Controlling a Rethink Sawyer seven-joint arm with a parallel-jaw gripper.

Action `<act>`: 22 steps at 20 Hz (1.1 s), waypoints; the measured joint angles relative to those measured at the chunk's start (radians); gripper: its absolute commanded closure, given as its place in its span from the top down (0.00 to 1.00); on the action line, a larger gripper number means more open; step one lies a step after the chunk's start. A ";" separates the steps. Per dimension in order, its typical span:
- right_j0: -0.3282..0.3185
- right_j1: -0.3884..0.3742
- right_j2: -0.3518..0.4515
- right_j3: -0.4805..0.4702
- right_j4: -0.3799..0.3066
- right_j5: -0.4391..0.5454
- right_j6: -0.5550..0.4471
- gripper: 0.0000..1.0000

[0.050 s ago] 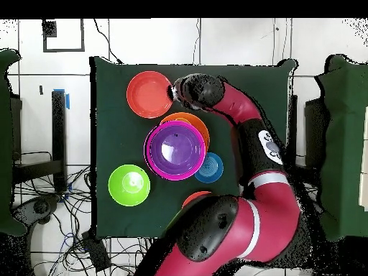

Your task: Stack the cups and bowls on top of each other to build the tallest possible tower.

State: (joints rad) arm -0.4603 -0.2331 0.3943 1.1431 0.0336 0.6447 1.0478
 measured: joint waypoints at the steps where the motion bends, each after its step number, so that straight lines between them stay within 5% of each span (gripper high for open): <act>1: 0.000 0.000 0.001 0.003 0.000 -0.002 0.000 1.00; 22: -0.004 0.004 0.029 0.044 -0.060 -0.012 0.000 1.00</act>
State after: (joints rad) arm -0.4643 -0.2290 0.4233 1.1872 -0.0264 0.6322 1.0478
